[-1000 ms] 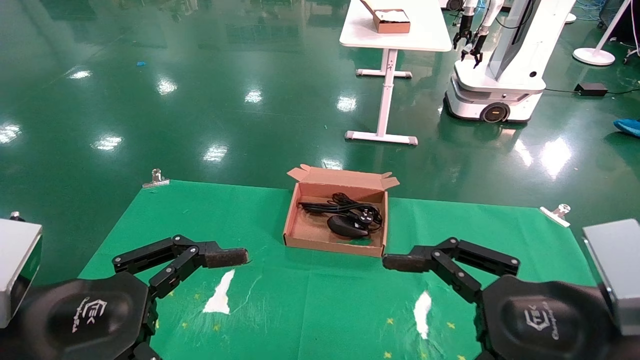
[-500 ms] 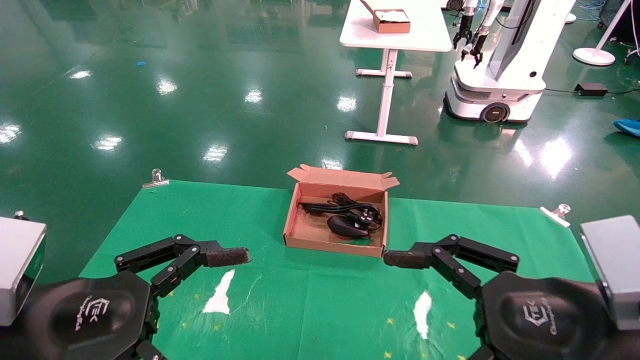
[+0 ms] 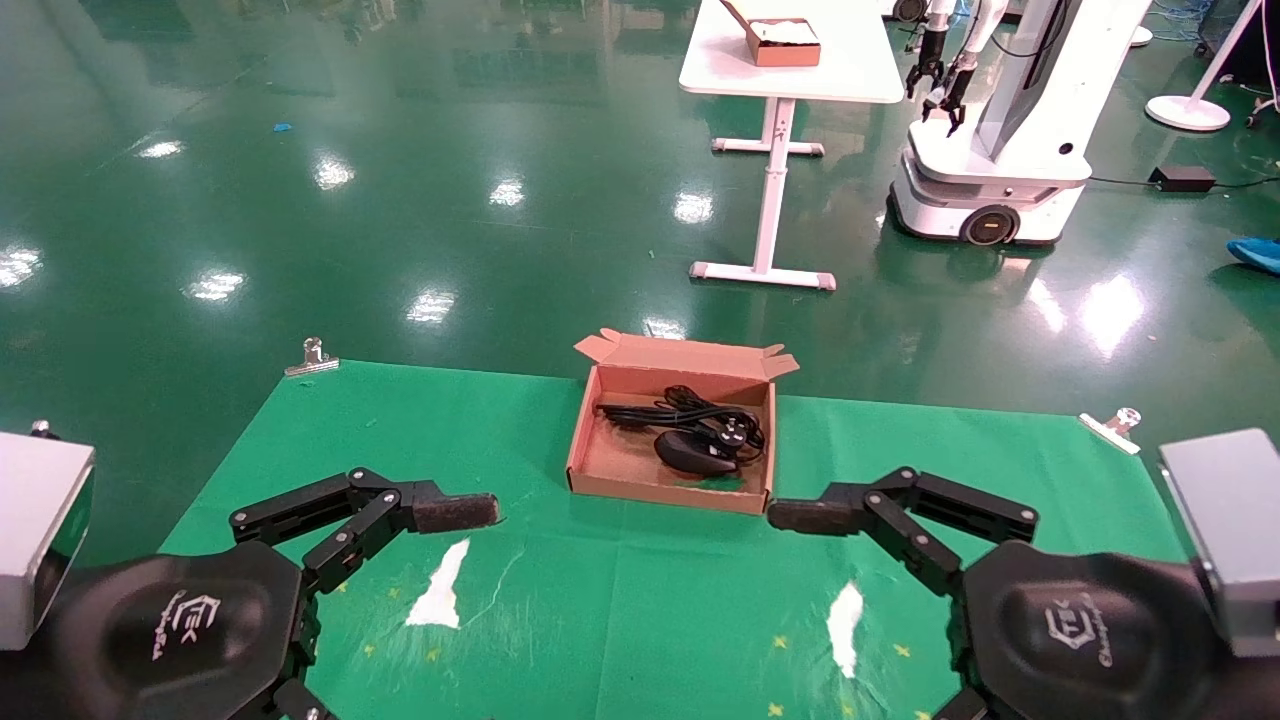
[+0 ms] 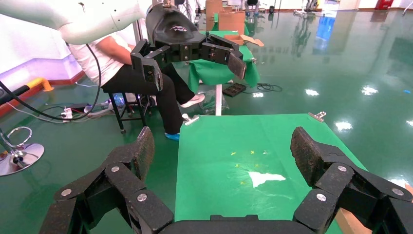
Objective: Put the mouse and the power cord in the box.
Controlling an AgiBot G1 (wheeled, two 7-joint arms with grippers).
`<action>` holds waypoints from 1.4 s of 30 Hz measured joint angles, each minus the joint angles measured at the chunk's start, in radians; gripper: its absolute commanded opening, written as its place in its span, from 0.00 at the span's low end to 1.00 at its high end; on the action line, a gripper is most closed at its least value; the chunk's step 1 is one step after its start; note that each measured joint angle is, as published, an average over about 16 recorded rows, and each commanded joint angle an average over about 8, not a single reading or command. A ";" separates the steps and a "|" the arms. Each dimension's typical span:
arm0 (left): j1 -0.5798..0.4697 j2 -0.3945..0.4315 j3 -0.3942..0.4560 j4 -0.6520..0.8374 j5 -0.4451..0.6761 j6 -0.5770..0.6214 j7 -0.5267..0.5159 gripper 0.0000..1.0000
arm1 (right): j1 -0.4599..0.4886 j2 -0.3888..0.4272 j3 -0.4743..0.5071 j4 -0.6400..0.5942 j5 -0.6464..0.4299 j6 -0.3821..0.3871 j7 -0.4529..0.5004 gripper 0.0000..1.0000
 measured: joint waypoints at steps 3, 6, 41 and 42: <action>0.000 0.000 0.000 0.000 0.000 0.000 0.000 1.00 | 0.000 0.000 0.000 0.000 0.000 0.000 0.000 1.00; 0.000 0.000 0.000 0.000 0.000 0.000 0.000 1.00 | 0.000 0.000 0.000 0.000 0.000 0.000 0.000 1.00; -0.001 0.001 0.001 0.000 0.001 0.000 0.000 1.00 | 0.001 -0.001 0.000 -0.001 -0.001 0.001 -0.001 1.00; -0.001 0.001 0.001 0.000 0.001 0.000 0.000 1.00 | 0.001 -0.001 0.000 -0.001 -0.001 0.001 -0.001 1.00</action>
